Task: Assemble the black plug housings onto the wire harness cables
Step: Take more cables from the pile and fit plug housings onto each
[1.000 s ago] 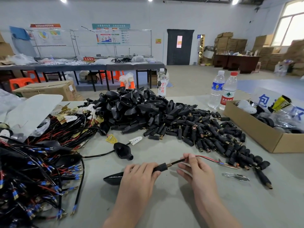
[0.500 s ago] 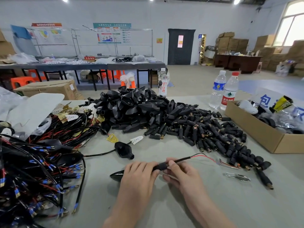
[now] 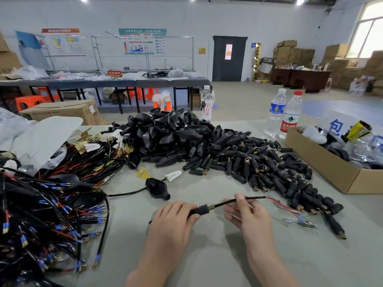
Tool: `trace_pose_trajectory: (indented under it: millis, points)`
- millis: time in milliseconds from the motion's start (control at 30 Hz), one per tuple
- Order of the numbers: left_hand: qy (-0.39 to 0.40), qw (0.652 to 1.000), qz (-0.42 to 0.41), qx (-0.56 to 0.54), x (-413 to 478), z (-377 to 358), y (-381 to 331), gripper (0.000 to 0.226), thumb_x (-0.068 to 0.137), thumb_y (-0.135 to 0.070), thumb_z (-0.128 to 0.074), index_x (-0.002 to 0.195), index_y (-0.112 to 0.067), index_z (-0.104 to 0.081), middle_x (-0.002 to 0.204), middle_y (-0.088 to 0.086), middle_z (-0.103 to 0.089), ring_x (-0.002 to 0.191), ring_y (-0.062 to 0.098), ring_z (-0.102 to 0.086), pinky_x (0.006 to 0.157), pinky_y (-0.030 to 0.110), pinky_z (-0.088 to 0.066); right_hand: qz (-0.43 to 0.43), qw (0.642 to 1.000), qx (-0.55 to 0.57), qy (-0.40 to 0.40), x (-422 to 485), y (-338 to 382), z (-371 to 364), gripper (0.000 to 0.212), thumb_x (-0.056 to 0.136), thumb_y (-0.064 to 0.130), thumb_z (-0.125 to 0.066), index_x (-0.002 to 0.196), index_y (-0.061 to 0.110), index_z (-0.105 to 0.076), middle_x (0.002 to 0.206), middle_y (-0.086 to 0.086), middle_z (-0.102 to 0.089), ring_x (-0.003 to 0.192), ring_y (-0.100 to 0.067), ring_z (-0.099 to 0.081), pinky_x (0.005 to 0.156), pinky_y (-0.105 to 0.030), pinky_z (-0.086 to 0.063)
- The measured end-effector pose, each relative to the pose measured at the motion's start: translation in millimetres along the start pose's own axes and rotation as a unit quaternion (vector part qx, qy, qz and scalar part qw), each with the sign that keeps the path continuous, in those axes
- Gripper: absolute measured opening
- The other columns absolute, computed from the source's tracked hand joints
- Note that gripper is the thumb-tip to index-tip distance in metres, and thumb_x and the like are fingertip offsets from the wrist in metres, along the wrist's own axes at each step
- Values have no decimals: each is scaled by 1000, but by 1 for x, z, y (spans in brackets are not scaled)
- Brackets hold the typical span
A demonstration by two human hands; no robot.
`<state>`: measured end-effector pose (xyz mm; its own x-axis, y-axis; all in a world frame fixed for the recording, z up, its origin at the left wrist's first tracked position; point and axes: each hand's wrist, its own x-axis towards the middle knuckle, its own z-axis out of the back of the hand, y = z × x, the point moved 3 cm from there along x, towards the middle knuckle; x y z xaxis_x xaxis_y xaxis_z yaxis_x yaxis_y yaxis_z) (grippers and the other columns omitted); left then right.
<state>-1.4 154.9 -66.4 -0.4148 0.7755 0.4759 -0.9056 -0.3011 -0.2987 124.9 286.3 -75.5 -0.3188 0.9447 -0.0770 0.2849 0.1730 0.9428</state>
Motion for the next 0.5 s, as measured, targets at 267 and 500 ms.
trace_pose_trajectory:
  millis: [267,500]
  points:
    - [46,998,32,16,0,2,5,30,104,-46,-34,123,-38,-56,112,-22,-57,111,3,-49,96,24,-35,48,989,86,-112,23,16,35,19,102,22,-53,90,9,-60,86,-10,-70,59,-9,-66,55,-17,-56]
    - [63,997,28,19,1,-3,6,44,102,-55,-17,124,-41,-53,115,-25,-55,112,-1,-46,97,23,-32,-63,993,8,101,-6,-12,-11,18,95,19,-62,99,2,-68,83,-6,-77,68,-14,-72,63,-28,-60]
